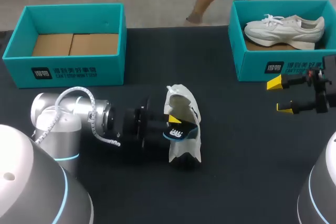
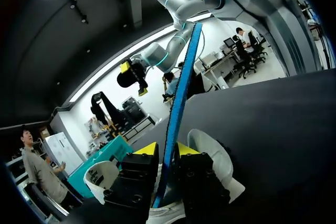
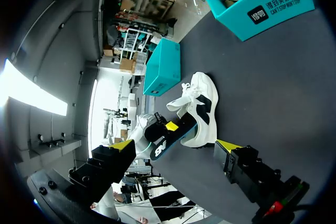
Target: Take the shoe out of the shoebox, open the shoe tongue, remove and reinsert the insole, then place the shoe into the shoebox
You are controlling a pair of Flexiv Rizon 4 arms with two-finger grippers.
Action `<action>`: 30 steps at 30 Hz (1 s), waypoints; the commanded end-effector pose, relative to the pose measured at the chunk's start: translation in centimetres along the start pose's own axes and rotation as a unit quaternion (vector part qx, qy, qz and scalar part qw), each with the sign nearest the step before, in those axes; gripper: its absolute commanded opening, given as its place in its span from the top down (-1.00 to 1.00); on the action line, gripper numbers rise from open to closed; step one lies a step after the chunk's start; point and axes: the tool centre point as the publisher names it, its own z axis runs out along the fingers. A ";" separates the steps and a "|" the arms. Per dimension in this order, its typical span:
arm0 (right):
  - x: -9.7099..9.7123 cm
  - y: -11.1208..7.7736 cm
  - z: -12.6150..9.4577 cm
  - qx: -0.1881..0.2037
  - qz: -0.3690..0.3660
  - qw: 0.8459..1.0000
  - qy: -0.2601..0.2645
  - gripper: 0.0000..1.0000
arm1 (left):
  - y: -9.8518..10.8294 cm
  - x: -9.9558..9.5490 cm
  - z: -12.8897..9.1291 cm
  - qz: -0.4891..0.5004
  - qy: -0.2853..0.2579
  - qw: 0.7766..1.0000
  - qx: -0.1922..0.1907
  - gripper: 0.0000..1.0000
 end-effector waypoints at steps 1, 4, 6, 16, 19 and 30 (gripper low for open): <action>0.0 -0.1 0.0 -0.001 0.000 1.000 -0.001 -1.00 | 0.7 -0.1 0.5 -0.002 0.008 1.000 -0.004 1.00; 0.0 -0.1 0.0 -0.001 0.000 1.000 -0.001 -1.00 | 1.8 -0.2 0.6 -0.001 0.012 1.000 -0.013 1.00; 0.0 -0.1 0.0 -0.001 0.000 1.000 -0.001 -1.00 | 2.3 -0.4 0.6 -0.001 0.012 1.000 -0.015 1.00; 0.0 -0.1 0.0 -0.001 0.000 1.000 -0.001 -1.00 | 3.4 -0.9 0.2 -0.011 0.003 1.000 -0.027 1.00; 0.0 -0.1 0.0 -0.001 0.000 1.000 -0.001 -1.00 | 3.0 -0.9 0.0 -0.011 0.000 1.000 -0.025 0.72; 0.0 -0.1 0.0 -0.001 0.000 1.000 -0.001 -1.00 | 1.0 0.0 0.2 -0.002 0.004 1.000 -0.014 0.22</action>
